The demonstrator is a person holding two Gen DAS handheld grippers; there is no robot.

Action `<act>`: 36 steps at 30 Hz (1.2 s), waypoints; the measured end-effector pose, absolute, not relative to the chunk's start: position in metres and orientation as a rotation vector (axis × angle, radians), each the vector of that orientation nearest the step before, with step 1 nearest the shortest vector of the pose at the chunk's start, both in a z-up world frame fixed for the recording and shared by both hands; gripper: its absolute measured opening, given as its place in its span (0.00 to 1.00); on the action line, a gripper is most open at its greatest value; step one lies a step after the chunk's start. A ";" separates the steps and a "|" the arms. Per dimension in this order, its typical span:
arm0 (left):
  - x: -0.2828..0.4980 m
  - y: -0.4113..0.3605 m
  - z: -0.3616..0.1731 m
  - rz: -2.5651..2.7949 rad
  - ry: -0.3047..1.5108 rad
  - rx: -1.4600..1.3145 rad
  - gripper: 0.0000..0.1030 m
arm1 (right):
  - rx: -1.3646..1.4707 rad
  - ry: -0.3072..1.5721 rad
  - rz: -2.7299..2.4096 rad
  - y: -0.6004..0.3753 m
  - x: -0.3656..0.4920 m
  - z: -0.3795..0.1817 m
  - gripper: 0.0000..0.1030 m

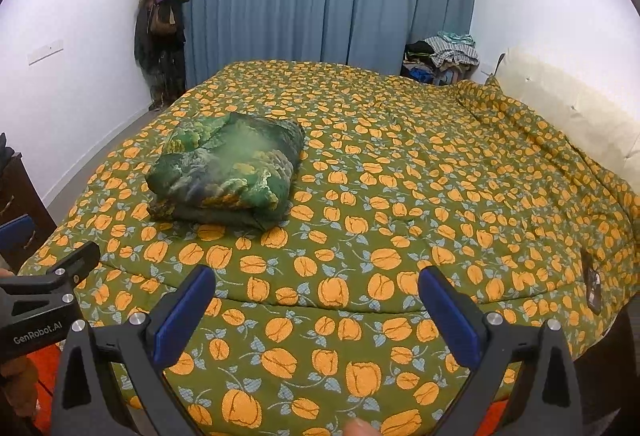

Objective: Fold large clothes

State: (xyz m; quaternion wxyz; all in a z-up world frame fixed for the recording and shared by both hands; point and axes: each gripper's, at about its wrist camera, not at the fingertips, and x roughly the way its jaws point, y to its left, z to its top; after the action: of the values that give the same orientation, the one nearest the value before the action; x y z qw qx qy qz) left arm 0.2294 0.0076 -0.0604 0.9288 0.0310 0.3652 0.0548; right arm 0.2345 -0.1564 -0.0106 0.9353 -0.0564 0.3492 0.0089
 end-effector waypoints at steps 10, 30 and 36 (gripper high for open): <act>0.229 0.007 -0.059 0.107 0.748 0.059 1.00 | -0.128 0.702 0.022 -0.155 0.233 -0.006 1.00; 0.225 0.000 -0.059 0.098 0.753 0.063 1.00 | -0.128 0.706 0.020 -0.154 0.232 -0.004 1.00; 0.225 0.002 -0.061 0.088 0.753 0.054 1.00 | -0.126 0.708 0.018 -0.156 0.233 -0.006 1.00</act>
State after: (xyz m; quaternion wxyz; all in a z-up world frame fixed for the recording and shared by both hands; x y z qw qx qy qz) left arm 0.2247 0.0017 -0.0613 0.9287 0.0262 0.3674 0.0432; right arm 0.2333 -0.1560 -0.0060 0.9360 -0.0615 0.3466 0.0088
